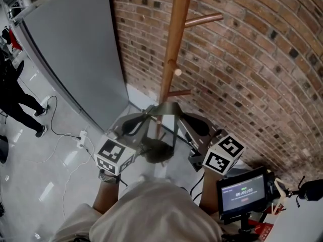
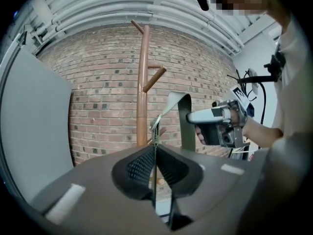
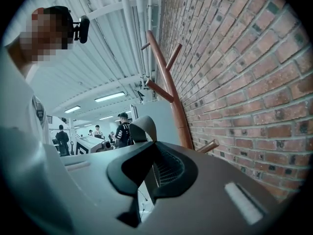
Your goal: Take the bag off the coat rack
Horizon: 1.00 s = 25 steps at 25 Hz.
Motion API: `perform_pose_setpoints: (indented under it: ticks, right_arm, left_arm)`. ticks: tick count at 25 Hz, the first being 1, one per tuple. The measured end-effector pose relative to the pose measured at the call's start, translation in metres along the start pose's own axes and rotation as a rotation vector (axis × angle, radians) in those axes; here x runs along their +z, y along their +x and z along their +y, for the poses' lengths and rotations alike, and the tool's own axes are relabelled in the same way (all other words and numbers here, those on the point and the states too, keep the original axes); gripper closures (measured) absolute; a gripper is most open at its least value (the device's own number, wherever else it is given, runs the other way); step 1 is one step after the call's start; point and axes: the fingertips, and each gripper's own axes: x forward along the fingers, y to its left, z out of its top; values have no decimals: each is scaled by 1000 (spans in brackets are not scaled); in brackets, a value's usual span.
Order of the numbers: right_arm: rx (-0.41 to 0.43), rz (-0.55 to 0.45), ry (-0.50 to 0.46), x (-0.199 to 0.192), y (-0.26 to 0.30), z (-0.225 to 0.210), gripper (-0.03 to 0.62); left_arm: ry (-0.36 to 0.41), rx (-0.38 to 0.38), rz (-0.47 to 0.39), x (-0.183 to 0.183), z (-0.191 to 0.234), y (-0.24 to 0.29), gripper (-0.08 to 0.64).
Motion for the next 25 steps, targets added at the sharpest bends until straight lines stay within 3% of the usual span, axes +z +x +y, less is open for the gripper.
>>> perform_pose_setpoints:
  ticks: [9,25]
  right_arm:
    - [34,-18,-24,16,-2,7,586]
    - [22,11,-47,9,2,3,586]
  left_arm:
    - [31,0,-42,23,-2,-5,545]
    - [25,7,-24,18,0,-5,543]
